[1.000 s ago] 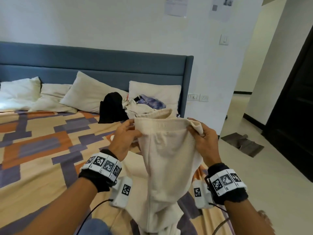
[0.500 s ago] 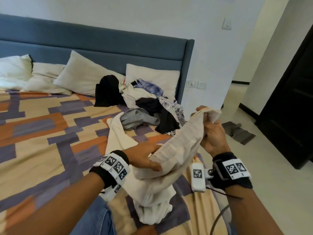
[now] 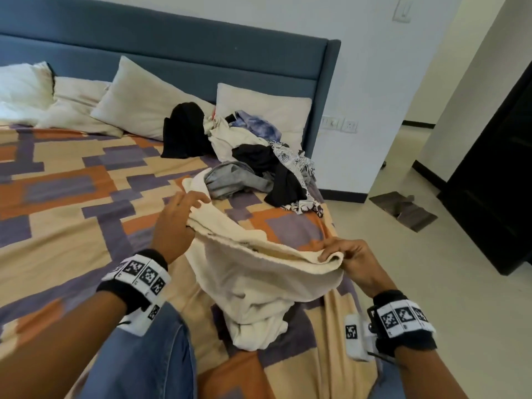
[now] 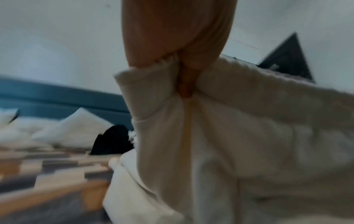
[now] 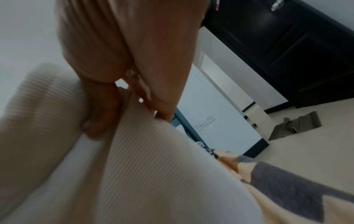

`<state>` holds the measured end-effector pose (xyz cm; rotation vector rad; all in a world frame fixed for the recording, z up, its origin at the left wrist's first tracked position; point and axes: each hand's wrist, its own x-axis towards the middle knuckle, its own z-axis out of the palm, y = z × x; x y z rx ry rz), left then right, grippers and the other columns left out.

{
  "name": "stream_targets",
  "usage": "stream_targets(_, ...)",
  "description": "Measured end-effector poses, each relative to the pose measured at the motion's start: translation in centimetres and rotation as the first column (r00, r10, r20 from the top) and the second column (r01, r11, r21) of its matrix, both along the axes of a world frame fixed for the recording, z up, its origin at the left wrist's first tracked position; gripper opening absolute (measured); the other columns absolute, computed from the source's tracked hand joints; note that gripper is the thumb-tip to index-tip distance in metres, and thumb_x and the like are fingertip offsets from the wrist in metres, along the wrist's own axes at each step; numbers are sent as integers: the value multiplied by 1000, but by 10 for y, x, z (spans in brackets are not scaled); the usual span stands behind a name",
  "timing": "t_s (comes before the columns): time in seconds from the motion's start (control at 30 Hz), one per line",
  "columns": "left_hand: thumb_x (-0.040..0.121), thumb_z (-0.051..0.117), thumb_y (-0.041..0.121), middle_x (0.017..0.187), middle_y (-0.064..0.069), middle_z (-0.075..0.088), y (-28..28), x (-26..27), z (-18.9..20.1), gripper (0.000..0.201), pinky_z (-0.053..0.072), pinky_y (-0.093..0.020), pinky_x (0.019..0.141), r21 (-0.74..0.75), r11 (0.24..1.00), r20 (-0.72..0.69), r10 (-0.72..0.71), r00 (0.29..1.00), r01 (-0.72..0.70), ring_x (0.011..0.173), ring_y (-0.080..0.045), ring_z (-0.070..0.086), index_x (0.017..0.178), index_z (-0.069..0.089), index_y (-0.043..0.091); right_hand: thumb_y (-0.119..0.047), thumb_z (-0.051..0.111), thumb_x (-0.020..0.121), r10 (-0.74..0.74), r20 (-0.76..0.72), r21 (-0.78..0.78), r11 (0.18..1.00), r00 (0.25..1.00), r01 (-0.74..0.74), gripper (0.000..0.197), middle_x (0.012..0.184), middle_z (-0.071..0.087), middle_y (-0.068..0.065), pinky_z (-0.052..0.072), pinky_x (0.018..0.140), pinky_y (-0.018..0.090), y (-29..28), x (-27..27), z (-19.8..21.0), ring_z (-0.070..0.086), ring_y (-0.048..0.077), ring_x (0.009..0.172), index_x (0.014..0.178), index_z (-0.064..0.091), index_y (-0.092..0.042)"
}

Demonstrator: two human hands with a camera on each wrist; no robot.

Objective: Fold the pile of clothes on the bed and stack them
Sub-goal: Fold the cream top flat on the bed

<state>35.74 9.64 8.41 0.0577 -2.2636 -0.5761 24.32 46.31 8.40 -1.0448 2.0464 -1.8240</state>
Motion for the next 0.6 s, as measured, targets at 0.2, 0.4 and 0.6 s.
stream_targets(0.2,66,61,-21,95,1,48,-18,13,-1,38,30,-17,66,-18,997,62,-79,995,80,81,-6,42,79,63,15,29,56,75,-246,-47,-48,969,968,244,48,107,73,5,51,93,28,-16,-3,-14,65,19,106,95,75,-10)
stream_targets(0.4,71,47,2,94,-4,57,-28,13,0,29,49,-43,62,-167,977,219,-97,971,136,78,-30,56,80,69,19,25,54,77,-378,-131,-43,926,916,376,39,90,71,4,48,81,19,-19,-2,-13,62,16,89,87,72,-9)
stream_targets(0.6,80,66,7,127,-15,53,-4,8,15,40,35,-54,94,-374,829,375,545,750,-415,112,-41,50,118,65,18,-4,69,88,-476,407,-160,803,780,574,12,109,70,17,56,83,43,-26,3,-20,66,28,92,100,69,-9)
